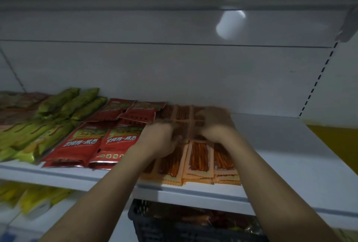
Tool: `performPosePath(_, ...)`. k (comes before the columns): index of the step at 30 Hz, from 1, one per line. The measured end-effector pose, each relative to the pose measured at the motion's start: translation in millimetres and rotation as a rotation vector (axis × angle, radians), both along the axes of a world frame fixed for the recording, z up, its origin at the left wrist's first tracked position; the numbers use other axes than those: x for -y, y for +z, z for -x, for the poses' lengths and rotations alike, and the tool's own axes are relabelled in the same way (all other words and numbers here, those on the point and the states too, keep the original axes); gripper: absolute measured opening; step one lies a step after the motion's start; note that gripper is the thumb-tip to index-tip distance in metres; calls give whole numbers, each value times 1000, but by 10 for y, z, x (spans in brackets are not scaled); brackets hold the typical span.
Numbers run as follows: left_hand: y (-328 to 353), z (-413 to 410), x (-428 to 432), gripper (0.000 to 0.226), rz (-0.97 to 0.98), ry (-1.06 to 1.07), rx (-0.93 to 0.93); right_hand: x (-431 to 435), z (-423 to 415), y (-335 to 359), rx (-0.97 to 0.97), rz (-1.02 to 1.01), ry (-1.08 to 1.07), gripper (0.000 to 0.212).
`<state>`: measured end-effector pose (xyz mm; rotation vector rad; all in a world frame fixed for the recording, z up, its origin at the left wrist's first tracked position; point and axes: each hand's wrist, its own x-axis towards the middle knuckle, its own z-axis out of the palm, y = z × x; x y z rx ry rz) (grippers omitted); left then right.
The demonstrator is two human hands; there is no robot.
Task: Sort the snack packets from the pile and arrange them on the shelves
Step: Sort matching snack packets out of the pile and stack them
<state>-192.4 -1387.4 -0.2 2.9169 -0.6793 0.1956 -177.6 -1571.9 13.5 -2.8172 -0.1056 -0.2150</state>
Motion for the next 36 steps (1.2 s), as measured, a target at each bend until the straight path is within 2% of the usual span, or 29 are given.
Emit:
performPosePath(5, 191, 199, -492, 45, 11, 83, 146, -535, 203, 301, 68, -19, 162, 43)
performPosePath(9, 352, 452, -1201, 57, -14, 202, 216, -1158, 366, 443, 133, 18, 245, 68)
performPosePath(12, 446, 690, -1859, 68, -14, 323, 225, -1725, 481, 529, 127, -29, 333, 74)
performPosePath(15, 504, 965, -2518, 72, -6, 447, 202, -2364, 581, 586, 127, 32, 421, 82)
performPosePath(18, 495, 1244, -3170, 66, -16, 532, 195, -3044, 690, 612, 113, 45, 513, 86)
performPosePath(27, 414, 2217, -4908, 72, 1, 797, 164, -5006, 1150, 474, 145, 37, 733, 86)
performPosePath(36, 295, 2943, -5983, 72, 14, 1018, 132, -6346, 1495, 274, 77, -20, 897, 87)
